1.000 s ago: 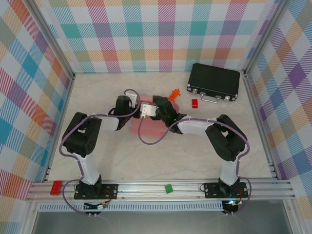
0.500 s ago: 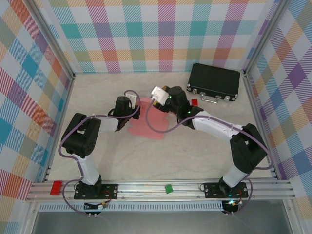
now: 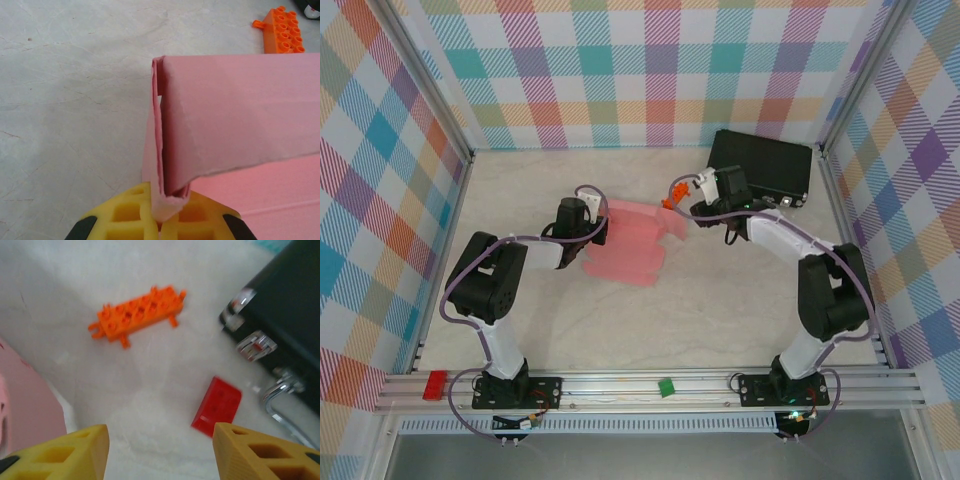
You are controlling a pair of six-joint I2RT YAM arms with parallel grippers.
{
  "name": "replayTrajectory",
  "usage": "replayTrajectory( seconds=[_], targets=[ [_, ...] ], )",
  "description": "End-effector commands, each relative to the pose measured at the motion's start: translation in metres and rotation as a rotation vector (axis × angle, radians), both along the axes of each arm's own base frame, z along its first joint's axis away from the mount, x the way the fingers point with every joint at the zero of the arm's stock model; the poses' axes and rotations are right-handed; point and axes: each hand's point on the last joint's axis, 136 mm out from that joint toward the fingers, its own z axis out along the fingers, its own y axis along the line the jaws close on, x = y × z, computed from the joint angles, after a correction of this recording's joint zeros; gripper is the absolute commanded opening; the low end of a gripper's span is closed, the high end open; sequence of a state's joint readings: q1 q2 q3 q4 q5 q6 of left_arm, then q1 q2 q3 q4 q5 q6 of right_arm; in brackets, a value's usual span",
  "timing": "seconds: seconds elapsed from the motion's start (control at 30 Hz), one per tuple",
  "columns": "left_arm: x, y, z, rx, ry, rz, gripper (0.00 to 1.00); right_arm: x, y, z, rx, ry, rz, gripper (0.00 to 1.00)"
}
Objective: Fold the paper box
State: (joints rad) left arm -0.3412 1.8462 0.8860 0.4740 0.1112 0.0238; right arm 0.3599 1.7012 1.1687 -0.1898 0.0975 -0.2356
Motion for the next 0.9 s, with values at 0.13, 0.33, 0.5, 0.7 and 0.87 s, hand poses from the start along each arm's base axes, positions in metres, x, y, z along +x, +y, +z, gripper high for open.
replayTrajectory(
  seconds=[0.13,0.33,0.5,0.7,0.87],
  targets=[
    [0.001,-0.009,0.014,-0.001,-0.038,-0.03,0.05,-0.001,0.025,-0.032,0.05,0.198,0.07,0.52],
    [0.002,-0.009,0.014,-0.007,-0.039,-0.025,0.05,-0.01,0.05,-0.04,0.087,0.241,0.171,0.5],
    [0.004,-0.009,0.014,-0.01,-0.04,-0.019,0.05,-0.022,0.063,-0.045,0.064,0.274,0.229,0.5],
    [0.004,-0.008,0.014,-0.01,-0.039,-0.012,0.05,-0.029,0.068,-0.05,0.082,0.311,0.245,0.49],
    [0.004,-0.009,0.015,-0.012,-0.039,-0.012,0.05,-0.032,0.081,-0.045,0.128,0.312,0.283,0.49]
  ],
)
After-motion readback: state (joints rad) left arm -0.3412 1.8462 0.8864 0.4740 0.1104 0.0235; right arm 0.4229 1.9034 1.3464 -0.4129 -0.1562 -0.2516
